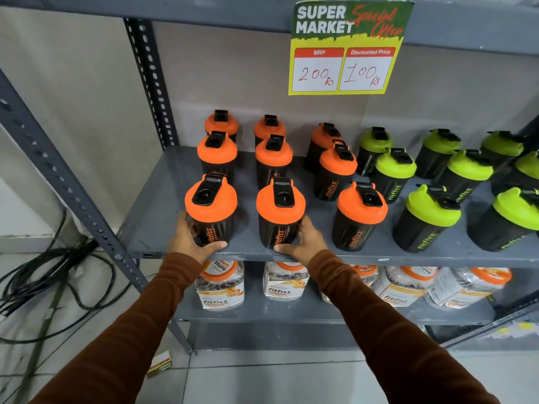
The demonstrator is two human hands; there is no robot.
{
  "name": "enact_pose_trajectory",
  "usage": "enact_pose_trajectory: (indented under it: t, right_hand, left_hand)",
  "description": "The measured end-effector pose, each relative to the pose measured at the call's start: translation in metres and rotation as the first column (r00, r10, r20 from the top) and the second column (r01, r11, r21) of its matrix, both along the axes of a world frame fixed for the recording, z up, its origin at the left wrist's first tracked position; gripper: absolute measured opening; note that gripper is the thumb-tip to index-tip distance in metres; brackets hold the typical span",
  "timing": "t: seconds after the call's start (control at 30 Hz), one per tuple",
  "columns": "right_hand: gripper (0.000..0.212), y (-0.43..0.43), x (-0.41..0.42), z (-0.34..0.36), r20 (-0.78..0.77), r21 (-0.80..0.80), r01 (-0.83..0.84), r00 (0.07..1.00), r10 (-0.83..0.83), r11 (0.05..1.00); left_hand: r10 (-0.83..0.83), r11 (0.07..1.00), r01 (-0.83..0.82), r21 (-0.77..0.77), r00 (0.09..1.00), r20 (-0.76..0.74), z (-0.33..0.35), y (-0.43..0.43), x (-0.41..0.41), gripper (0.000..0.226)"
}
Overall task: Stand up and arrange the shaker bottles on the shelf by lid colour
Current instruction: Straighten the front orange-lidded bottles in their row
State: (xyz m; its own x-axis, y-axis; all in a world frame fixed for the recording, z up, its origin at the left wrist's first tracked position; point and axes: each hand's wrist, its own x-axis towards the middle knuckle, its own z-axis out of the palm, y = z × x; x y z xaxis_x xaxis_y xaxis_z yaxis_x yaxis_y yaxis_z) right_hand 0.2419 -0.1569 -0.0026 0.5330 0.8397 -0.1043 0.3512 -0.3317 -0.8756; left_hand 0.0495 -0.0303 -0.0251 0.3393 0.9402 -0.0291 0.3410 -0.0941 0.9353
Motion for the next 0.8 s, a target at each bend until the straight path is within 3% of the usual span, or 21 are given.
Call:
enact_pose_trajectory:
  t: [0.27,0.8]
  right_hand:
    - [0.084,-0.0015,0.0014,-0.0014,-0.011,-0.015,-0.009,1.0,0.009,1.0]
    - [0.07,0.0015,0.0023,-0.0042,0.022,-0.005,0.017,1.0,-0.017,1.0]
  left_hand:
    - [-0.091,0.995,0.093,0.029,0.994,-0.057,-0.0004,0.0025,-0.0076,0.097]
    - [-0.014,1.0,0.014,-0.008,1.0,-0.018,-0.0002,0.0039,-0.005,0.092]
